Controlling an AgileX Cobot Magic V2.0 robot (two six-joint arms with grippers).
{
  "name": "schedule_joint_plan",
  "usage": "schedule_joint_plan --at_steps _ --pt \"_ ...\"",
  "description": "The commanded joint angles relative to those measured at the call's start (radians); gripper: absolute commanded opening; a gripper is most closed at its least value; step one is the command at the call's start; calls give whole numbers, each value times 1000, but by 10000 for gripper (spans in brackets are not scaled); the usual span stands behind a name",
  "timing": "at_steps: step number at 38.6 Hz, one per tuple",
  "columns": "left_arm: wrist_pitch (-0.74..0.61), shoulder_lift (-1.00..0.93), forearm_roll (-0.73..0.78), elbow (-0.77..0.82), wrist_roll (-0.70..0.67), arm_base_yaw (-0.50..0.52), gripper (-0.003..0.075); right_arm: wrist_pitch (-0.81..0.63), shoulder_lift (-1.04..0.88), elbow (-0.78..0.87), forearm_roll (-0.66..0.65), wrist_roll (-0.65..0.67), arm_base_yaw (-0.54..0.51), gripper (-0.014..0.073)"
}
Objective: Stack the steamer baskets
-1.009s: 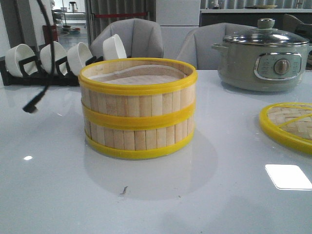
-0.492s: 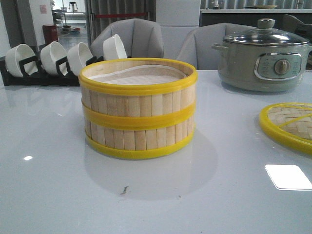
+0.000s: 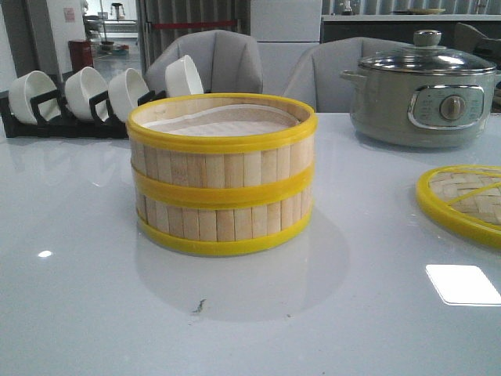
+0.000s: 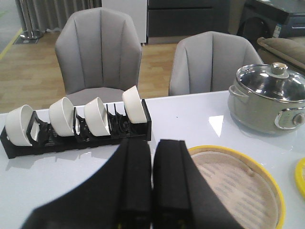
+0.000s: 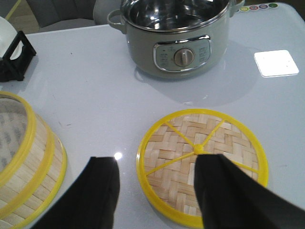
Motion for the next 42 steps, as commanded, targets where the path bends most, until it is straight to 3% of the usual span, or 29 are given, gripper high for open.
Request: schedule_joint_plan --at_steps 1,11,20,42 --pt "-135 -91 -9 73 -12 3 89 -87 -6 -40 3 -4 19 467" --pt "-281 -297 -9 390 -12 3 89 -80 -6 -40 3 -4 30 467" --pt "-402 -323 -19 605 -12 3 89 -80 -6 -40 3 -4 30 467" --pt "-415 -323 -19 629 -12 3 89 -81 -6 -40 3 -4 30 467"
